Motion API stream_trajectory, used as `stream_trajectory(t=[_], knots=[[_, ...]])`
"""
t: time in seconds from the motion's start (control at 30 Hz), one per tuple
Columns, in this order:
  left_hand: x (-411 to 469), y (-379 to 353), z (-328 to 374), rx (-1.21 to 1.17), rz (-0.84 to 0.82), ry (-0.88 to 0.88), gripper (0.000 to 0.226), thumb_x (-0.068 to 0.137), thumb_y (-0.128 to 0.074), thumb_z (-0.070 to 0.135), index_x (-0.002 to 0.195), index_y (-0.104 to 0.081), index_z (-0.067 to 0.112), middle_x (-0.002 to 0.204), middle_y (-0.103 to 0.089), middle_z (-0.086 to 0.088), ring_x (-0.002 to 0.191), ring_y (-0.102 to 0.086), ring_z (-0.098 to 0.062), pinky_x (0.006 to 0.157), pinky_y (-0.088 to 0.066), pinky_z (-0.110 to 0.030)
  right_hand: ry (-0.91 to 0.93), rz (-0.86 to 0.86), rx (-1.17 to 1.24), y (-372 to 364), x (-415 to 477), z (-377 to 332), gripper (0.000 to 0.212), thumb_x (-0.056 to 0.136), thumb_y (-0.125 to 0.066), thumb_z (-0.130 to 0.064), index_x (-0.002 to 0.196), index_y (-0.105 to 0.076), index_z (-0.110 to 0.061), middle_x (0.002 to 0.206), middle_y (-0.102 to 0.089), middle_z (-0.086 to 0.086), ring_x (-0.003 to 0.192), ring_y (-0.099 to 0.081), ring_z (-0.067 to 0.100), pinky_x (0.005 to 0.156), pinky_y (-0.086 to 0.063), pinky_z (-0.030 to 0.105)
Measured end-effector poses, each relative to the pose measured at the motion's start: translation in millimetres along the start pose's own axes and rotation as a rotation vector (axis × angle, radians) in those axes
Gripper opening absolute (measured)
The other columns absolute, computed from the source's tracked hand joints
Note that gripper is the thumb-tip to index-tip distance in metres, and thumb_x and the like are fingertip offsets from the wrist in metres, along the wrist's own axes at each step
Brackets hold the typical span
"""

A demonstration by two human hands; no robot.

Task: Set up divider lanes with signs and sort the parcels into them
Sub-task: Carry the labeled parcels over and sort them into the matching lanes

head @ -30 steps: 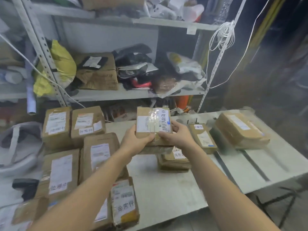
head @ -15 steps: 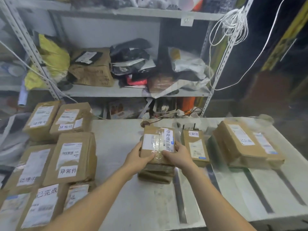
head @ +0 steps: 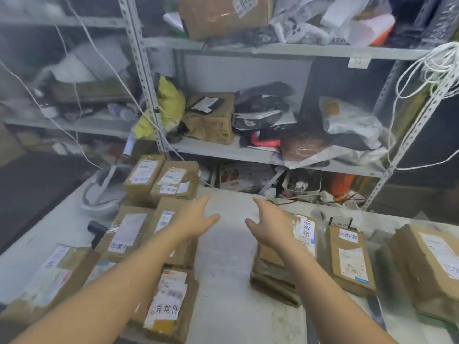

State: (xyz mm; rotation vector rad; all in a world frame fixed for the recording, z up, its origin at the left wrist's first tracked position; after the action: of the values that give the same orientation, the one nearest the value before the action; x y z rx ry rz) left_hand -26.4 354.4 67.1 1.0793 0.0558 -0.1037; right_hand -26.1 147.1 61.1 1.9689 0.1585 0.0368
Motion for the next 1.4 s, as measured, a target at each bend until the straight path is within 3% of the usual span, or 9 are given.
stream_trajectory(t=[0.23,0.43,0.6,0.67,0.77,0.97,1.07,1.2,1.4], knots=[[6,91,-118,0.279,0.118,0.079,0.067,0.09,-0.053,0.052,0.149,-0.03,0.03,0.14,-0.053,-0.001,0.119,-0.055,-0.024,0.087,-0.054,-0.041,0.148,-0.047,-0.067,-23,44,-91,0.064,0.098,-0.054,-0.039,0.155,-0.031,-0.021,0.155,-0.042,0.001,0.139,-0.043,0.022,0.107,-0.043,0.039],[37,136,-228,0.419,0.162,0.09,0.068,0.092,-0.054,0.049,0.15,-0.029,0.024,0.141,-0.05,-0.004,0.124,-0.051,-0.025,0.088,-0.052,-0.039,0.178,-0.048,-0.073,-61,98,-182,0.053,0.095,-0.057,-0.036,0.145,-0.043,-0.026,0.14,-0.056,0.0,0.126,-0.053,0.023,0.093,-0.051,0.04],[75,151,-305,0.394,0.088,0.108,0.07,0.096,-0.046,0.055,0.154,-0.023,0.024,0.152,-0.039,-0.002,0.133,-0.045,-0.025,0.092,-0.05,-0.04,0.129,-0.081,-0.197,-101,150,-248,0.058,0.097,-0.055,-0.036,0.15,-0.036,-0.023,0.147,-0.049,0.002,0.133,-0.047,0.023,0.098,-0.048,0.04],[90,153,-325,0.328,0.054,0.11,0.067,0.097,-0.044,0.054,0.154,-0.023,0.024,0.154,-0.037,-0.003,0.132,-0.045,-0.026,0.091,-0.048,-0.041,0.078,-0.103,-0.181,-115,170,-270,0.058,0.097,-0.054,-0.036,0.151,-0.034,-0.024,0.148,-0.048,0.002,0.134,-0.047,0.024,0.098,-0.048,0.041],[113,149,-348,0.096,-0.009,0.137,0.066,0.098,-0.045,0.051,0.154,-0.025,0.021,0.155,-0.036,-0.005,0.137,-0.04,-0.027,0.1,-0.043,-0.042,-0.001,-0.127,-0.087,-141,203,-295,0.054,0.095,-0.055,-0.033,0.146,-0.042,-0.02,0.144,-0.052,0.004,0.13,-0.049,0.025,0.097,-0.046,0.039],[155,121,-356,-0.675,-0.271,0.242,0.079,0.096,-0.055,0.046,0.157,-0.007,0.03,0.161,-0.024,0.003,0.146,-0.028,-0.023,0.117,-0.029,-0.045,-0.103,-0.102,0.112,-181,245,-325,0.046,0.095,-0.061,-0.026,0.139,-0.05,-0.021,0.13,-0.062,0.002,0.118,-0.058,0.026,0.09,-0.049,0.036],[169,110,-353,-0.73,-0.24,0.257,0.075,0.098,-0.055,0.038,0.157,-0.009,0.026,0.158,-0.032,0.001,0.144,-0.033,-0.024,0.117,-0.03,-0.048,-0.172,-0.101,0.155,-198,258,-329,0.037,0.093,-0.064,-0.023,0.129,-0.055,-0.02,0.123,-0.066,0.002,0.112,-0.062,0.026,0.088,-0.053,0.038],[180,101,-355,-0.806,-0.199,0.237,0.061,0.099,-0.057,0.027,0.151,-0.027,0.02,0.15,-0.044,-0.003,0.137,-0.043,-0.024,0.112,-0.037,-0.042,-0.2,-0.009,0.214,-208,264,-334,0.038,0.09,-0.068,-0.016,0.126,-0.059,-0.018,0.118,-0.068,0.002,0.108,-0.063,0.024,0.085,-0.052,0.033],[179,96,-365,-0.854,-0.2,0.249,0.061,0.095,-0.062,0.021,0.148,-0.032,0.026,0.144,-0.051,0.002,0.131,-0.049,-0.02,0.106,-0.043,-0.039,-0.271,-0.029,0.365,-211,265,-330,0.035,0.085,-0.074,-0.014,0.119,-0.067,-0.012,0.114,-0.072,0.003,0.104,-0.066,0.022,0.087,-0.055,0.035]])
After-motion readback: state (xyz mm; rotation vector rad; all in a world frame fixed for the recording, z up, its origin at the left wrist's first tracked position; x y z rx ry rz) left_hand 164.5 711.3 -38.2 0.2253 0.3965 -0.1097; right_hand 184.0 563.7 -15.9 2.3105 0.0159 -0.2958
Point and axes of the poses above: each hand's wrist, its own x-axis towards the middle knuckle, its own y-axis out of the back of the hand, z = x × y, the point moved 2 cm from there along x, towards the middle knuckle
